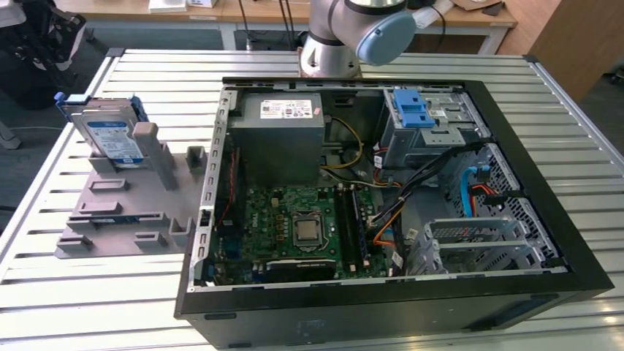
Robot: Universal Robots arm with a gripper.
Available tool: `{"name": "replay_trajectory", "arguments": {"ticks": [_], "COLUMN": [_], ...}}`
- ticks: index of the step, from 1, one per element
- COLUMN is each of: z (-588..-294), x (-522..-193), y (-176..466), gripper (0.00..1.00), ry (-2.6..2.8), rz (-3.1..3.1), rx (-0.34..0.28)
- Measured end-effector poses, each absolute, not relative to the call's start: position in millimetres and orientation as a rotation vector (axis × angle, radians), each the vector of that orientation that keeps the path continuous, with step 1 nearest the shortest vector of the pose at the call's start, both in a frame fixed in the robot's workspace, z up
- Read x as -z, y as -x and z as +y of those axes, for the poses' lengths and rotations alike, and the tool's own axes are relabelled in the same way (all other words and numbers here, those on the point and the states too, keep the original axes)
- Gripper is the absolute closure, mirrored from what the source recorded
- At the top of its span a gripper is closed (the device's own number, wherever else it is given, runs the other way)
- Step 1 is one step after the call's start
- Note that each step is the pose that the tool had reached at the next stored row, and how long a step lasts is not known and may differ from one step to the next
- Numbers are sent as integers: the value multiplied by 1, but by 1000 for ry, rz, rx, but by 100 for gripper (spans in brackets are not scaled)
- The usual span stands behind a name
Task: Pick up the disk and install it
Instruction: 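Reach for the disk, then pick up the disk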
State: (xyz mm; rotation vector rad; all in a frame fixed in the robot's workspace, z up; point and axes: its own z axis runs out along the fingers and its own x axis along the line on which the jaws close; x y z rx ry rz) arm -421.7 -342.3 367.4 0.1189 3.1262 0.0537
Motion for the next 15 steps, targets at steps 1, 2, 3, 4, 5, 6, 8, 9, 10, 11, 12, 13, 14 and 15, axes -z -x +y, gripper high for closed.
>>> {"name": "replay_trajectory", "arguments": {"ticks": [1,2,3,4,5,6,8,9,10,11,12,13,14,15], "z": [-342,-342,-342,-342,-342,-342,-342,-342,-342,-342,-342,-342,-342,-342], "x": [-367,-367,-367,-367,-367,-367,-367,-367,-367,-367,-367,-367,-367,-367], "y": [422,422,422,422,422,422,422,422,422,422,422,422,422,422], "gripper": [89,89,89,89,89,89,89,89,89,89,89,89,89,89], "ry": [-119,-119,-119,-119,-119,-119,-118,-114,-104,-86,-61,-32,-3,25], "rz": [3126,3126,3126,3126,3126,3126,3126,3126,3127,3128,3128,3129,3130,3130], "rx": [-54,-54,-54,-54,-54,-54,-54,-54,-54,-54,-54,-54,-54,-55]}}
